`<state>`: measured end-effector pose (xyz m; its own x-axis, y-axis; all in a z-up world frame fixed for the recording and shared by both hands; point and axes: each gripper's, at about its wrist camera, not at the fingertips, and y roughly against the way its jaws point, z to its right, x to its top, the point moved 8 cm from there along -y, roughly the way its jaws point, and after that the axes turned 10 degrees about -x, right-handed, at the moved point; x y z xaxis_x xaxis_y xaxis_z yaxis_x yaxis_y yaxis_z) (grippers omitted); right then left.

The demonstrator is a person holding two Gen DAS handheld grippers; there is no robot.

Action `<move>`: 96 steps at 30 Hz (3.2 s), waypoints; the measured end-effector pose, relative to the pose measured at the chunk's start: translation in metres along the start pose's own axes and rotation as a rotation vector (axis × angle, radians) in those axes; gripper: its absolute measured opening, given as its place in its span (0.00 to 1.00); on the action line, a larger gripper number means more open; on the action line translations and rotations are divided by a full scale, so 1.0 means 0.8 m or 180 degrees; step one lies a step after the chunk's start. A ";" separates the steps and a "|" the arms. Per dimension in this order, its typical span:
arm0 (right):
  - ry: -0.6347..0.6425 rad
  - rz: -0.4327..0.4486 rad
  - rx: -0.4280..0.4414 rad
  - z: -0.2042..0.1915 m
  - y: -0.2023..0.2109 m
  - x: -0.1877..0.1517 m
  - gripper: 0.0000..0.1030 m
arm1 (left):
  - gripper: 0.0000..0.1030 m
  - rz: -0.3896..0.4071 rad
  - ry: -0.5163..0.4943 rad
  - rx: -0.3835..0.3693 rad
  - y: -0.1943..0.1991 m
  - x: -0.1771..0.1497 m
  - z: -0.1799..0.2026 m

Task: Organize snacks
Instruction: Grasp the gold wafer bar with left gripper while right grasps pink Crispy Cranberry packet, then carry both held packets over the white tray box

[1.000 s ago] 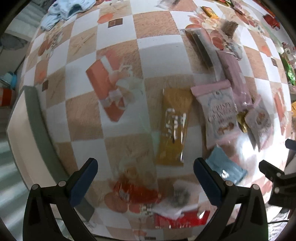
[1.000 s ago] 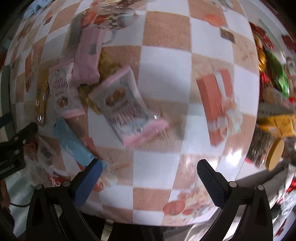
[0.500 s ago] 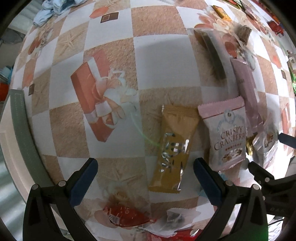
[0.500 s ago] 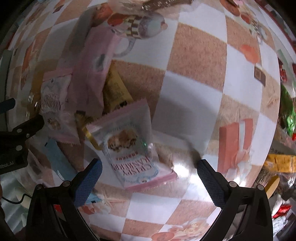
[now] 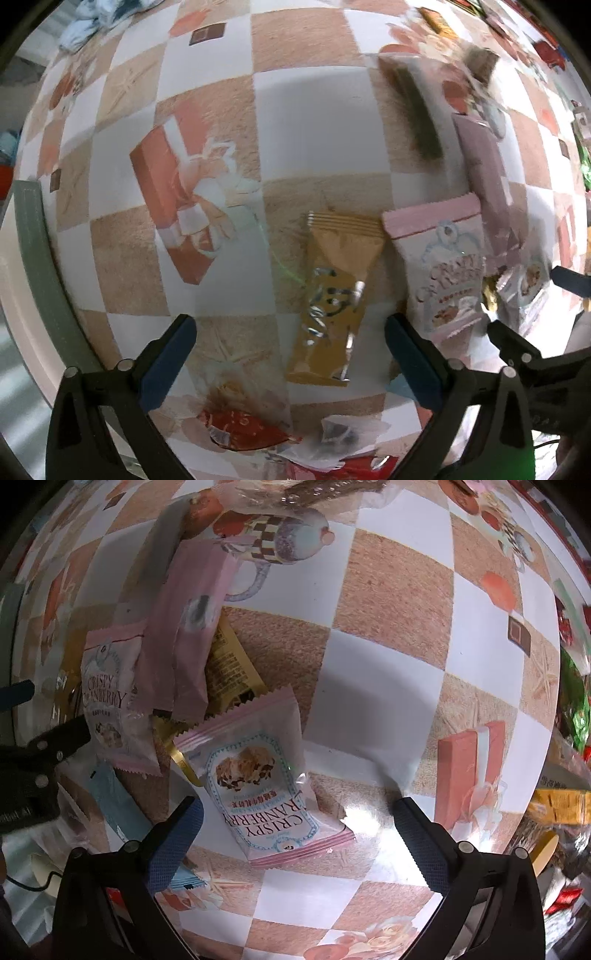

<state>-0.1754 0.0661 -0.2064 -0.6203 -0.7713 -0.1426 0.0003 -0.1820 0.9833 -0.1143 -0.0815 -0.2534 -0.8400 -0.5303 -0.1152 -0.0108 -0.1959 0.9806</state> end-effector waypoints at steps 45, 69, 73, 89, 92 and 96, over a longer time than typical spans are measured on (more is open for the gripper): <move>-0.0639 -0.0052 0.0656 -0.008 0.091 -0.095 0.42 | 0.27 0.0349 -0.0169 -0.0267 0.097 -0.106 0.005; -0.0093 0.0132 0.0474 -0.148 0.131 -0.062 0.42 | 0.27 0.0611 0.0319 -0.0298 0.142 -0.160 -0.106; 0.0085 0.0190 0.0460 -0.181 0.143 -0.054 0.42 | 0.27 0.0668 0.0460 -0.0278 0.150 -0.168 -0.130; 0.0830 0.0372 0.0517 -0.334 0.184 -0.019 0.42 | 0.27 0.0916 0.1155 -0.0131 0.175 -0.213 -0.251; 0.0939 0.0392 0.0546 -0.362 0.187 -0.018 0.42 | 0.27 0.0929 0.1276 -0.0084 0.174 -0.219 -0.274; 0.1102 0.0456 0.0545 -0.393 0.191 -0.017 0.42 | 0.27 0.0932 0.1430 -0.0046 0.170 -0.225 -0.302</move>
<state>0.0798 -0.1430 -0.0900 -0.3231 -0.9464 -0.0037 -0.0811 0.0238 0.9964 0.1664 -0.2120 -0.1378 -0.4918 -0.8646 0.1030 0.1993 0.0034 0.9799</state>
